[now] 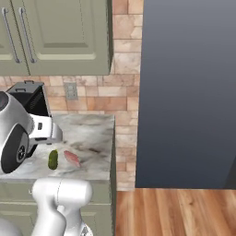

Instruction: Open the fridge, remove the mango, cucumber, and steak, and place them on any counter.

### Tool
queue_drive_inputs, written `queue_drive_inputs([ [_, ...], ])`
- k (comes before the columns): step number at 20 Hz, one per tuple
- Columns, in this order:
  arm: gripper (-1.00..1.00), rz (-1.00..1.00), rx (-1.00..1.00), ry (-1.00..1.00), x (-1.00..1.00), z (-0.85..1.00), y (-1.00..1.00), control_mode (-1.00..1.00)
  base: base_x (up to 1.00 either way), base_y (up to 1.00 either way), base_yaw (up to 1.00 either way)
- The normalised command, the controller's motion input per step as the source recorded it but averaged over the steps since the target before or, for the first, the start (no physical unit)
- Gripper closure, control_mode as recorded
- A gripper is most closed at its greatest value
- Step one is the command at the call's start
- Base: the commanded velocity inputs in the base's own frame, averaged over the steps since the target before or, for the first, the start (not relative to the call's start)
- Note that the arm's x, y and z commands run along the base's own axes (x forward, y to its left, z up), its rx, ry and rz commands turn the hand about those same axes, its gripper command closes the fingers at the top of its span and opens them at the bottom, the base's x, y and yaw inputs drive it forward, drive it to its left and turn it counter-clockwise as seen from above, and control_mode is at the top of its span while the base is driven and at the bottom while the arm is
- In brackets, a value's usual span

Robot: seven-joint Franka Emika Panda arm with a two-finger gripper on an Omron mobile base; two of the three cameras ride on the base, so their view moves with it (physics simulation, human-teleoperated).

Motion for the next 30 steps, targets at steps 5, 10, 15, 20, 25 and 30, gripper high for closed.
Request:
queue_drive_inputs([
  [5, -1.00, -0.08, 0.00, -0.04, -0.16, 0.31, -0.05, -1.00, 0.00, 0.00, 0.00],
  [10, -1.00, -0.17, 0.00, -0.03, -0.43, 0.13, -0.12, -1.00, 0.00, 0.00, 0.00],
  [15, -1.00, -0.07, 0.00, 0.02, -0.05, 0.00, -0.02, -1.00, 0.00, 0.00, 0.00],
  [20, -1.00, 0.00, 0.00, 0.00, 0.00, 0.00, 0.00, 1.00, -0.01, -0.01, 0.00],
  [25, -1.00, 0.00, 0.00, 0.00, 0.00, 0.00, 0.00, 1.00, -0.66, -0.25, 0.00],
  [30, -1.00, 0.00, 0.00, 0.00, 0.00, 0.00, 0.00, 1.00, -0.83, -0.44, -0.09],
])
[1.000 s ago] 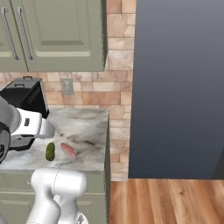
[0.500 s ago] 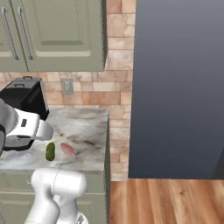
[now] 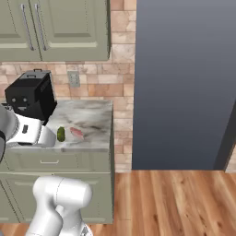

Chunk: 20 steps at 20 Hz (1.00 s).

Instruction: Open the fridge, remove the mango, cucumber, and steak, and place them on any counter.

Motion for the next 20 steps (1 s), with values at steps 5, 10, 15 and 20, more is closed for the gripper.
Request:
queue_drive_inputs([
  [5, -1.00, 0.00, 0.00, 0.00, 0.00, 0.00, 0.00, 1.00, -0.18, -0.62, -0.23],
  [10, -1.00, 0.00, 0.00, 0.00, 0.00, 0.00, 0.00, 1.00, -0.01, -0.81, -0.67],
  [15, -1.00, 0.00, 0.00, 0.00, 0.00, 0.00, 0.00, 1.00, 0.00, -0.49, -0.78],
  [20, -1.00, 0.00, 0.00, 0.00, 0.00, 0.00, 0.00, 1.00, 0.00, -0.41, -0.79],
])
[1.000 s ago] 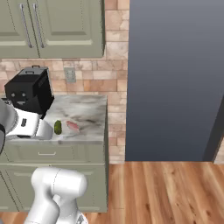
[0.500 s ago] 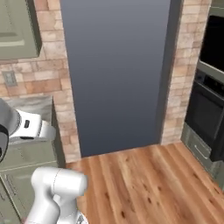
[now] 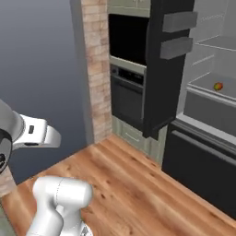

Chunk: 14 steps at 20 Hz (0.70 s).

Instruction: Open the fridge, remove the mango, cucumber, and steak, and place them on any counter.

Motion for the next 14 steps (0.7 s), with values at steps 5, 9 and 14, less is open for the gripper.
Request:
queue_drive_inputs([
  [5, -1.00, 0.00, 0.00, 0.00, 0.00, 0.00, 0.00, 1.00, 0.00, -0.44, -0.78],
  [9, -1.00, 0.00, 0.00, 0.00, 0.00, 0.00, 0.00, 1.00, 0.00, -0.50, -0.77],
  [14, -1.00, 0.00, 0.00, 0.00, 0.00, 0.00, 0.00, 1.00, 0.01, -0.33, -0.53],
])
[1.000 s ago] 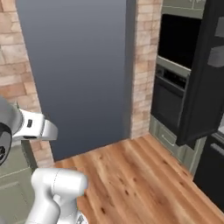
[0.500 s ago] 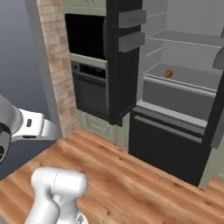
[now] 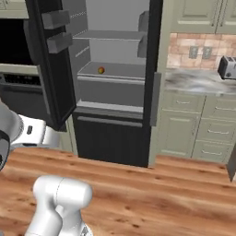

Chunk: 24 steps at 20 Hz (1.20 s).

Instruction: Open the fridge, remove the mango, cucumber, and steak, and place them on any counter.

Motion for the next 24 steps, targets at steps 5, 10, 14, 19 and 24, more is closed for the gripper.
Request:
queue_drive_inputs([
  [5, -1.00, 0.00, 0.00, 0.00, 0.00, 0.00, 0.00, 1.00, 0.00, -0.01, -0.10],
  [10, -1.00, 0.00, 0.00, 0.00, 0.00, 0.00, 0.00, 1.00, 0.48, 0.32, 0.00],
  [14, -1.00, 0.00, 0.00, 0.00, 0.00, 0.00, 0.00, 1.00, 1.00, 0.22, 0.12],
  [19, -1.00, 0.00, 0.00, 0.00, 0.00, 0.00, 0.00, 1.00, 1.00, 0.04, 0.08],
  [24, -1.00, 0.00, 0.00, 0.00, 0.00, 0.00, 0.00, 1.00, 1.00, -0.07, 0.00],
])
